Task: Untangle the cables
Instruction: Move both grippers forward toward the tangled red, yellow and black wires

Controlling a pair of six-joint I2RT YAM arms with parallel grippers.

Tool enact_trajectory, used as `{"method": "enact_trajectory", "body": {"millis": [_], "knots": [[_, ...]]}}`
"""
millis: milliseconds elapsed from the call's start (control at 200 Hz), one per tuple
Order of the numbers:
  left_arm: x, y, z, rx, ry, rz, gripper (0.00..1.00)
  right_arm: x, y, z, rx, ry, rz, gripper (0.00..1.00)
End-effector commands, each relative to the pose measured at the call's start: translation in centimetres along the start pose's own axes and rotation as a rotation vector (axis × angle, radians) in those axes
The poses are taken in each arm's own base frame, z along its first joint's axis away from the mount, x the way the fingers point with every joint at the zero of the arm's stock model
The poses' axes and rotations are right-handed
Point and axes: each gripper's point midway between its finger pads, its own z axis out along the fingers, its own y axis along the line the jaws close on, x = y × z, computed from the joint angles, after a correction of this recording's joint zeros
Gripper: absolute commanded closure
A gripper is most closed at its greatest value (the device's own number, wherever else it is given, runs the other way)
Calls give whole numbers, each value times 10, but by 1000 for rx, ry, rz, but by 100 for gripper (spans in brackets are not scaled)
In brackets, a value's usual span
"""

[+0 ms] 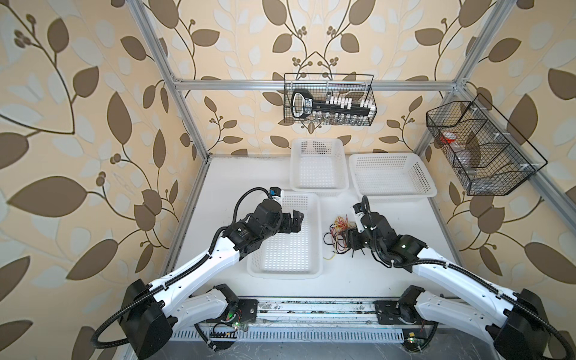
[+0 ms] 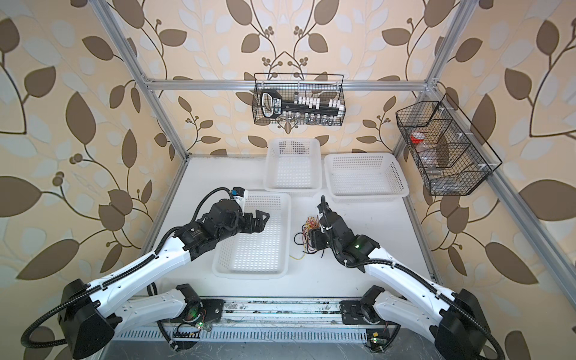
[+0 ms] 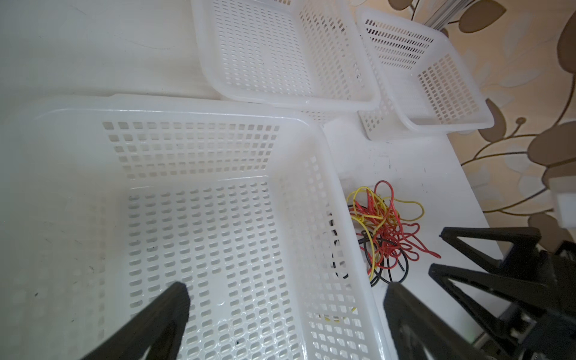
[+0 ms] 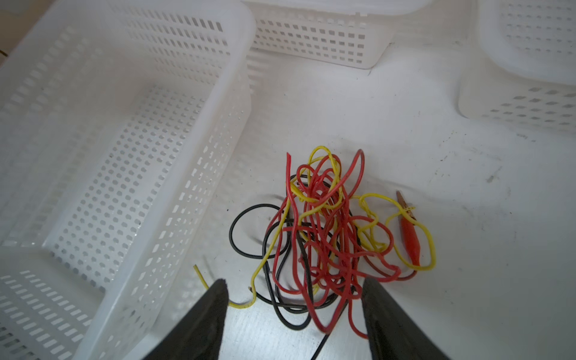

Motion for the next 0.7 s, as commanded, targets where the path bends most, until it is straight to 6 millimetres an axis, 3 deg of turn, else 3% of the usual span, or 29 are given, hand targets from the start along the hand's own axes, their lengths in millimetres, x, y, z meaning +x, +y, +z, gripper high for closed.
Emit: {"method": "enact_trajectory", "body": {"millis": [0, 140, 310, 455, 695], "knots": [[-17, -11, -3, 17, -53, -27, 1, -3, -9, 4, 113, -6, -35, 33], [-17, -13, 1, 16, -48, -16, 1, 4, -23, 15, 206, 18, -40, 44], [-15, -17, 9, 25, -35, -7, 1, -2, -28, 18, 252, -9, -39, 74], [-15, -19, 13, 31, -35, 0, 1, -24, -25, 11, 250, -72, -42, 100], [-18, -23, 12, 43, -46, 19, 1, -65, -23, -15, 268, -172, -66, 100]]}}
